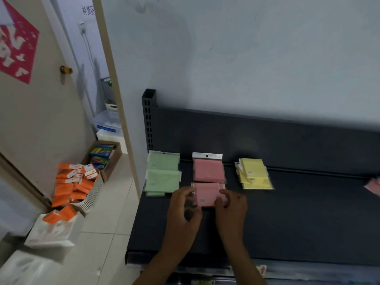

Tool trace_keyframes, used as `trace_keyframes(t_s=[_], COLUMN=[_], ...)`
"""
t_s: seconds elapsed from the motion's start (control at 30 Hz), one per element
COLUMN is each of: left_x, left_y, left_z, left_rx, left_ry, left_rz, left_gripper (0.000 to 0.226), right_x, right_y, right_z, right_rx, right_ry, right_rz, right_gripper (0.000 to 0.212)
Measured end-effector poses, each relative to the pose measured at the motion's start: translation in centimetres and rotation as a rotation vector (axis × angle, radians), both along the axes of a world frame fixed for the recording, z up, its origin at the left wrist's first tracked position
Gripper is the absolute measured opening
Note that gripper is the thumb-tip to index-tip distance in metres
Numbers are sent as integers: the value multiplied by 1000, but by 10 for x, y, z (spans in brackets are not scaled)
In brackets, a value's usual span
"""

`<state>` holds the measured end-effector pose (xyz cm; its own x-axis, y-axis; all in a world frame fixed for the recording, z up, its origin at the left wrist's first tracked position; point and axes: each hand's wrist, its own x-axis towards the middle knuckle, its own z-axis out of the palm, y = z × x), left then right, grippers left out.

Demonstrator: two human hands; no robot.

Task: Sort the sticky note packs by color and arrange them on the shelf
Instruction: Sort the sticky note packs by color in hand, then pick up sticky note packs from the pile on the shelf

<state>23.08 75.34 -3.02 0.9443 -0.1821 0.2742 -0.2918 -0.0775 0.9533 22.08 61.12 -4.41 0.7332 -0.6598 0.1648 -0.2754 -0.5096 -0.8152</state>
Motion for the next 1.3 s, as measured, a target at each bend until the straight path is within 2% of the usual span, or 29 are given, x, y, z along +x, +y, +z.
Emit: trace_keyframes(t_s=[0.1, 0.2, 0.27, 0.4, 0.63, 0.9, 1.3], left_x=[4, 20, 36, 47, 30, -12, -59], left_y=[3, 12, 20, 29, 0, -55, -147], left_z=[-2, 0, -1, -1, -5, 9, 20], left_rx=[159, 360, 519, 638, 583, 455, 421], left_ry=[-65, -239, -366, -443, -483, -532, -639], left_rz=[-34, -15, 24, 57, -62, -293, -484], left_gripper=[38, 24, 25, 29, 30, 31, 28], right_x=[-1, 1, 4, -1, -41, -99, -162], right_y=[6, 15, 19, 25, 24, -6, -77], right_z=[-2, -1, -2, 6, 24, 44, 51], right_rx=[-52, -307, -421, -421, -344, -335, -254], right_ry=[-8, 39, 89, 45, 30, -20, -8], right_rz=[24, 117, 141, 117, 98, -129, -345], right_gripper=[25, 25, 26, 23, 35, 41, 42])
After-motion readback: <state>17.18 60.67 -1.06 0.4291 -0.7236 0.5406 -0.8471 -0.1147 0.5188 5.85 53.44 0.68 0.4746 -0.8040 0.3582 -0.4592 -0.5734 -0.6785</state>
